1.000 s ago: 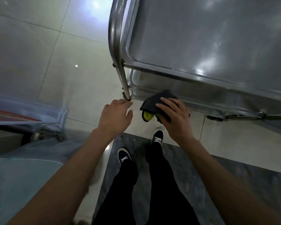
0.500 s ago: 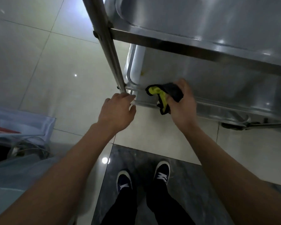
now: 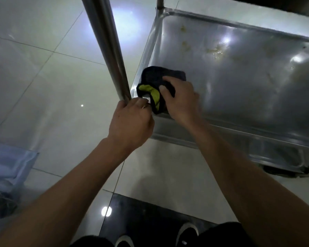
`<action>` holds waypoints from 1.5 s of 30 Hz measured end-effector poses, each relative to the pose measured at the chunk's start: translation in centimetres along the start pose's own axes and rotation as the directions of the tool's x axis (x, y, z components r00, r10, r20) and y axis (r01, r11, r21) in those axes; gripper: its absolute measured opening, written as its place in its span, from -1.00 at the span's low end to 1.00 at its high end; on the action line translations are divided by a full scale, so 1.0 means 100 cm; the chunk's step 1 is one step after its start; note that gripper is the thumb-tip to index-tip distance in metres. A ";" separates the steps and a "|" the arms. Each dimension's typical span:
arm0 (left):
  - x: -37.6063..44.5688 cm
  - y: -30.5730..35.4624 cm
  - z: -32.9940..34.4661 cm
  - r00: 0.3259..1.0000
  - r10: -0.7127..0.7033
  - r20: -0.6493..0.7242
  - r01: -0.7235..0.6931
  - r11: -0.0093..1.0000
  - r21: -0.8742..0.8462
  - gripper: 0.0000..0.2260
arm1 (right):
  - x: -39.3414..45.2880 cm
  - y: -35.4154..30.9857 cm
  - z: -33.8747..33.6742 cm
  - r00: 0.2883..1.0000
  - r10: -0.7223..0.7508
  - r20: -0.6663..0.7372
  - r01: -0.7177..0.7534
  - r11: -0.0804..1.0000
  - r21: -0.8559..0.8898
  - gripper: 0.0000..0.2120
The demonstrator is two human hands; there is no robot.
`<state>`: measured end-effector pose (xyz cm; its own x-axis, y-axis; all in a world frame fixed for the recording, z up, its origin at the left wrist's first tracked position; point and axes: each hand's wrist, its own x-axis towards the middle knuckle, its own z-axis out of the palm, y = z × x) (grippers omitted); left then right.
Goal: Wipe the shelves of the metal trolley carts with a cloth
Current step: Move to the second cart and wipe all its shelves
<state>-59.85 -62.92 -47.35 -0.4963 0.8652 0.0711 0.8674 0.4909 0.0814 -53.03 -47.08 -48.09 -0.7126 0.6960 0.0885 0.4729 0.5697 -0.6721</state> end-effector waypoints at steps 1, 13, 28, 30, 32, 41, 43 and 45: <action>0.000 0.000 0.006 1.000 0.004 -0.016 -0.003 1.000 0.007 -0.70 | 0.003 0.006 0.003 0.999 -0.033 0.004 0.033 0.998 -0.050 -0.67; -0.003 -0.002 0.032 0.979 -0.071 -0.191 0.067 0.997 -0.027 -0.76 | 0.035 0.007 0.040 0.932 -0.195 0.305 0.265 0.942 -0.207 -0.60; -0.003 0.004 0.038 0.973 -0.092 -0.213 0.086 0.996 -0.037 -0.77 | 0.011 0.029 0.022 0.970 -0.126 0.209 0.183 0.942 -0.280 -0.56; -0.006 0.009 0.037 0.974 -0.088 -0.210 0.086 0.996 -0.019 -0.75 | 0.004 0.039 0.011 0.974 -0.102 0.200 0.155 0.951 -0.268 -0.55; -0.007 0.015 0.035 0.973 -0.082 -0.214 0.086 0.996 0.006 -0.74 | -0.001 0.051 0.000 0.979 -0.083 0.188 0.133 0.954 -0.269 -0.55; 0.006 0.057 0.035 0.976 0.011 -0.216 -0.017 1.000 -0.024 -0.71 | -0.023 0.110 -0.051 0.996 -0.028 0.089 0.053 0.953 -0.299 -0.56; 0.006 0.056 0.038 0.967 -0.012 -0.254 0.003 0.999 -0.033 -0.74 | -0.029 0.127 -0.067 0.999 -0.008 0.049 0.023 0.949 -0.315 -0.57; 0.006 0.055 0.043 0.956 -0.033 -0.292 0.021 0.999 -0.044 -0.78 | -0.037 0.142 -0.086 0.999 0.033 0.009 -0.029 0.946 -0.323 -0.58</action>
<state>-55.20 -59.27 -51.12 -0.5137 0.7810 0.3552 0.8542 0.5044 0.1264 -39.23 -37.83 -51.66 -0.7012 0.7105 0.0591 0.6350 0.6601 -0.4014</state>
